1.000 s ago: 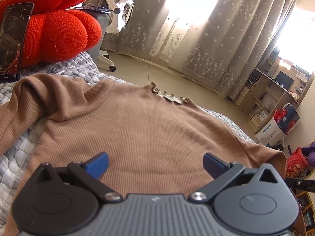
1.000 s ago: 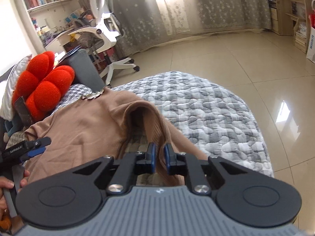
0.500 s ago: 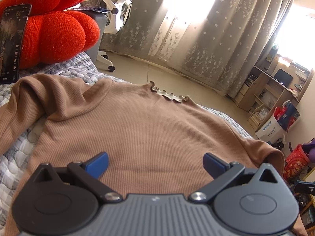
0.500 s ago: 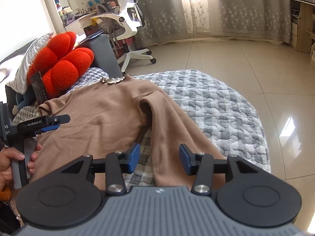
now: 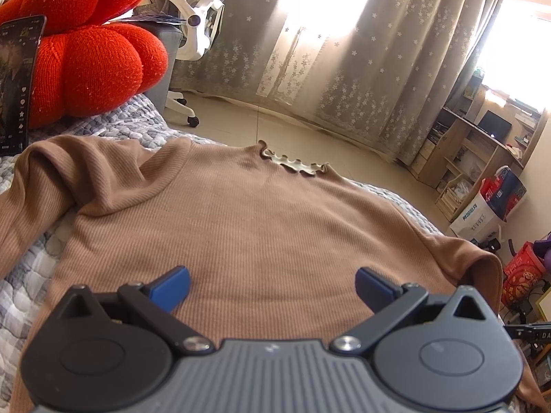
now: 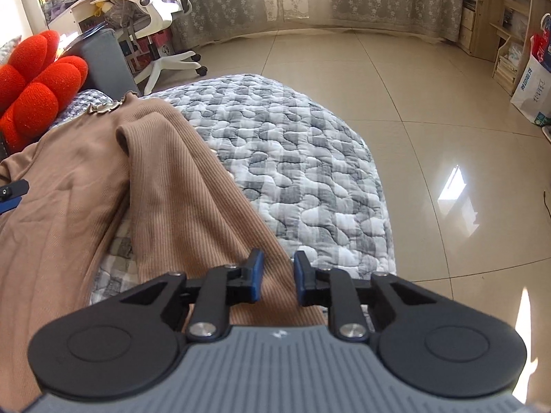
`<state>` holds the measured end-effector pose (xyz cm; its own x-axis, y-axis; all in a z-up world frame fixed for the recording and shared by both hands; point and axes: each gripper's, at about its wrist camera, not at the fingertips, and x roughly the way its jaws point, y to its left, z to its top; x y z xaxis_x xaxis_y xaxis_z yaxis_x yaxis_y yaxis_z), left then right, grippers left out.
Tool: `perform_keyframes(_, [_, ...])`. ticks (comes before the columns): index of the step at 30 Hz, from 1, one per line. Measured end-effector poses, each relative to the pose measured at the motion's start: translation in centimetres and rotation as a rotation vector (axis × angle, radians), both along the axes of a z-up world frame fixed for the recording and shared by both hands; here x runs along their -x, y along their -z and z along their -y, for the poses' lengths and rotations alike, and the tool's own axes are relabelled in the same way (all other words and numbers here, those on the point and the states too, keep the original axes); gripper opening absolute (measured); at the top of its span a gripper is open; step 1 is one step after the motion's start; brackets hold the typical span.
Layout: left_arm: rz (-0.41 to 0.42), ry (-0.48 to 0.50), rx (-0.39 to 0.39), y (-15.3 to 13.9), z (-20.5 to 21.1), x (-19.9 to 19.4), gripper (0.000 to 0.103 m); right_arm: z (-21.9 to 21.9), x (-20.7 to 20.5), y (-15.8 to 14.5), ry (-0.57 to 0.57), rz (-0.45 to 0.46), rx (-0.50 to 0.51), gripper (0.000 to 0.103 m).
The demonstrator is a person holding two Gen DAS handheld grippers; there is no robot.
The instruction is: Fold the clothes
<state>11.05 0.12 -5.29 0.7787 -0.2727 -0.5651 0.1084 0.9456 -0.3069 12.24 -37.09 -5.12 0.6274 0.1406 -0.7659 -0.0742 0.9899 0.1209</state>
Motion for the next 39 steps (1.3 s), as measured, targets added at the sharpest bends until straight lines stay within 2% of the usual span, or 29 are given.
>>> perform_keyframes(2, [-0.002, 0.031, -0.018, -0.2, 0.4, -0.5, 0.102, -0.2, -0.2, -0.4, -0.008, -0.001, 0.03, 0.004])
perform_keyframes(8, [-0.031, 0.139, -0.034, -1.3, 2.3, -3.6, 0.102, 0.7, -2.0, -2.0, 0.001, 0.036, 0.18, 0.003])
perform_keyframes(12, [-0.028, 0.233, -0.095, -2.5, 4.6, -6.3, 0.101, 1.0, -3.3, -2.4, 0.002, 0.061, 0.252, 0.003])
perform_keyframes(19, [0.05, 0.36, -0.221, -4.0, 8.5, -10.9, 0.096, 2.0, -4.9, -2.1, 0.027, 0.081, 0.289, 0.003])
perform_keyframes(23, [0.053, 0.413, -0.266, -3.7, 10.9, -13.4, 0.09, 2.3, -6.1, -2.4, 0.033, 0.088, 0.307, 0.003])
perform_keyframes(28, [0.043, 0.506, -0.276, -3.2, 13.9, -14.8, 0.079, 3.2, -8.2, -2.7, 0.032, 0.098, 0.349, 0.0])
perform_keyframes(31, [0.057, 0.529, -0.271, -3.0, 15.1, -14.6, 0.078, 4.5, -9.5, -2.5, 0.078, 0.115, 0.378, 0.0])
perform_keyframes(33, [0.062, 0.558, -0.286, -2.7, 16.0, -14.5, 0.078, 5.4, -10.0, -2.5, 0.11, 0.125, 0.349, 0.0])
perform_keyframes(35, [0.086, 0.601, -0.33, -2.4, 16.9, -14.4, 0.078, 6.3, -9.9, -2.6, 0.118, 0.125, 0.257, 0.004])
perform_keyframes(36, [0.093, 0.62, -0.358, -2.3, 17.3, -14.4, 0.078, 6.5, -9.8, -2.6, 0.102, 0.122, 0.208, 0.013])
perform_keyframes(39, [0.084, 0.655, -0.398, -2.3, 17.8, -15.0, 0.078, 6.0, -9.4, -2.3, 0.021, 0.108, 0.134, 0.016])
